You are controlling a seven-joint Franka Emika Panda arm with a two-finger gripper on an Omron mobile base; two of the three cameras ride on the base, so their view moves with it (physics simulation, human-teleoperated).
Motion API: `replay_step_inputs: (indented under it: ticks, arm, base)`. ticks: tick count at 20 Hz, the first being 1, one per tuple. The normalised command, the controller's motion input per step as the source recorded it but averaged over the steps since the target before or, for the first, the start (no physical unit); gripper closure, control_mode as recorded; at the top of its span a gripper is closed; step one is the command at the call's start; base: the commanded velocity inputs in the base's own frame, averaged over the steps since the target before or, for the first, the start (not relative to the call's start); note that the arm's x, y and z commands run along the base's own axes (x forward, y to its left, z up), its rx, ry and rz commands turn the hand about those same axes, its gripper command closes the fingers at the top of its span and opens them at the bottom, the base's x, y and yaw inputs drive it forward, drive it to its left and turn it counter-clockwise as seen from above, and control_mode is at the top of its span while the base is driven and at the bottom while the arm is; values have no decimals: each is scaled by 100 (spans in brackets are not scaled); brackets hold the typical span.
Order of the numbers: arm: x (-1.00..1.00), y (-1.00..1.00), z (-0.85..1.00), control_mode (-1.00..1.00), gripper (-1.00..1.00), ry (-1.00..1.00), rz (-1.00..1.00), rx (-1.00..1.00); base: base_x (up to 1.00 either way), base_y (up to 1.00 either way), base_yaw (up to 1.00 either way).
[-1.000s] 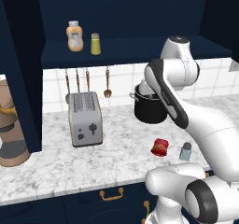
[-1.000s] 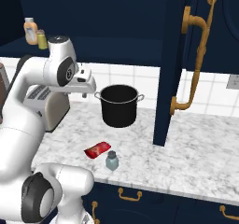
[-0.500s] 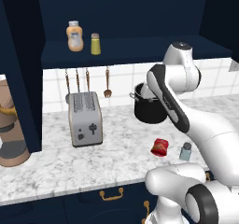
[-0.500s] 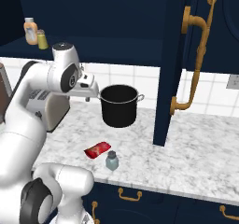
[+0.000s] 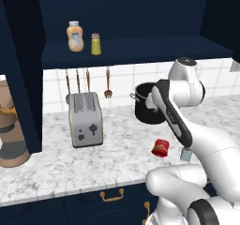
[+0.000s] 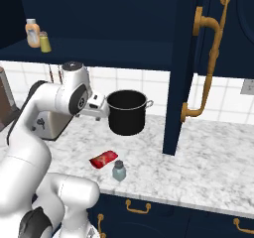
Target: Put the shaker and condiment bottle from the counter next to their counterparts in the cabinet.
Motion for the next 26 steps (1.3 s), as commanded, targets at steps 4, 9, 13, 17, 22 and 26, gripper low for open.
replay_step_inputs:
  ticks: [4, 9, 13, 17, 22, 26]
  arm:
    - [0, -20, -26, -100, -100, 0, -15, 4]
    - [3, -7, -41, -100, -100, 0, -8, 0]
    - [3, -3, -37, -100, -100, 1, -14, 0]
    - [9, -4, -32, -100, -100, 10, -13, 0]
    - [4, -11, -33, -100, -100, 8, -5, 1]
    - [10, -13, -36, -100, -100, 0, 0, 3]
  base:
    - [0, 0, 0]
    - [0, 0, 0]
    - [0, 0, 0]
    - [0, 0, 0]
    - [0, 0, 0]
    - [0, 0, 0]
